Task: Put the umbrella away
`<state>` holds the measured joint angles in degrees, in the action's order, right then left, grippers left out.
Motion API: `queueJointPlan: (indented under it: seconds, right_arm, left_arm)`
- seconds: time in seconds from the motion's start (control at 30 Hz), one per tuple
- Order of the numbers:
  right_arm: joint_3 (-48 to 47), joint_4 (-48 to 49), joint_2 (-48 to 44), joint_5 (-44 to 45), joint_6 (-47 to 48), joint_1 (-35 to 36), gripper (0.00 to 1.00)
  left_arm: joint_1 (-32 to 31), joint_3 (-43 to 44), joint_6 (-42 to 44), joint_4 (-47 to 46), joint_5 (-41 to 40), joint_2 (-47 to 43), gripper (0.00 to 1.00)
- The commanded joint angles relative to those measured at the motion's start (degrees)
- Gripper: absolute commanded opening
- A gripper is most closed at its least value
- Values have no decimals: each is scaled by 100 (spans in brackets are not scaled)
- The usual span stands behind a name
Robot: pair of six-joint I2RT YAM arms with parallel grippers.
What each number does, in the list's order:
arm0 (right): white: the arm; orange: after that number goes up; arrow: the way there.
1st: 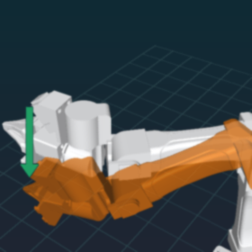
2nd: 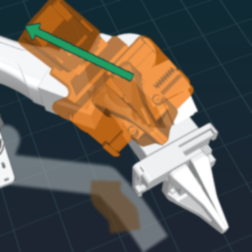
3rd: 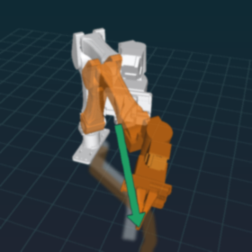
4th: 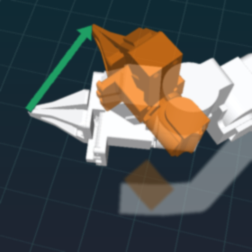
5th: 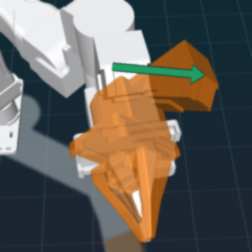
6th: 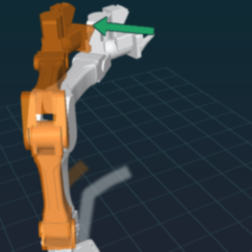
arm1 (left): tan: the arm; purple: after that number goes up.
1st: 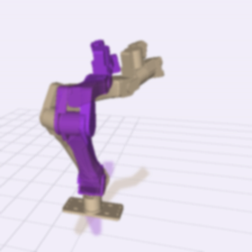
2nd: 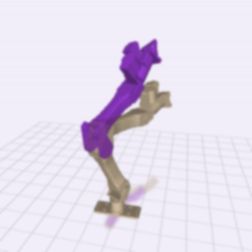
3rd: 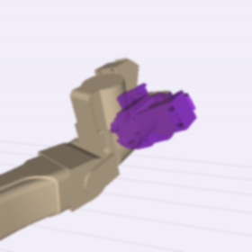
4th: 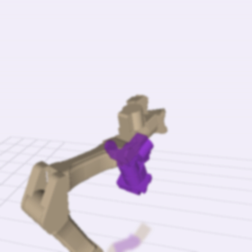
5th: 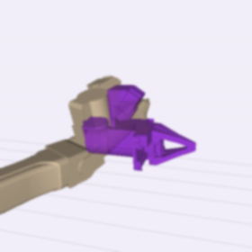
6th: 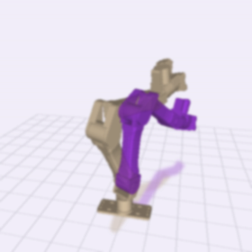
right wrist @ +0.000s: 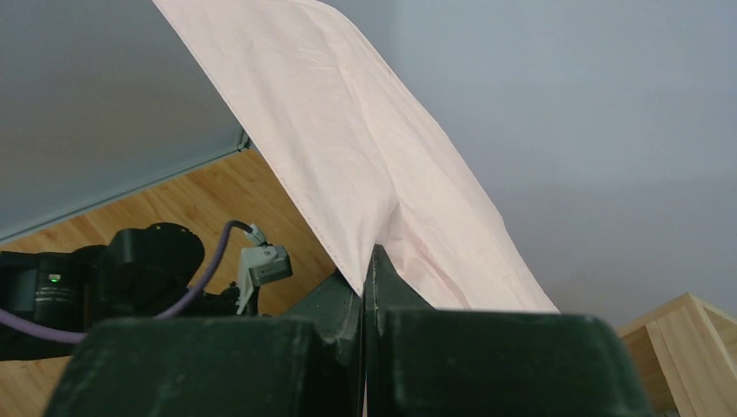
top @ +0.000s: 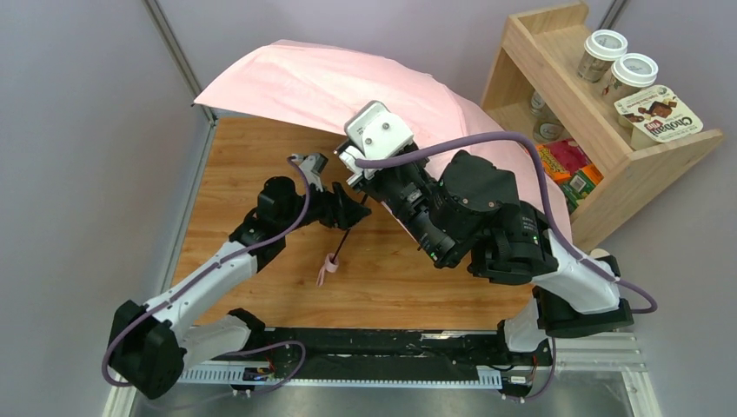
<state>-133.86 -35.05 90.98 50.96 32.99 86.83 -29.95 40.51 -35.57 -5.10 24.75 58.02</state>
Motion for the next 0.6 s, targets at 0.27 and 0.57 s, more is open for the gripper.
queueJointPlan:
  seconds: [0.27, 0.57]
  right_arm:
    - [-131, -160, -379, -437, -698, -43, 0]
    - [-114, -152, -520, -132, -637, -43, 0]
  left_arm:
    - [-326, 879, 1185, -1185, 458, 1762, 85]
    - [-757, 1792, 1421, -592, -452, 2592, 23]
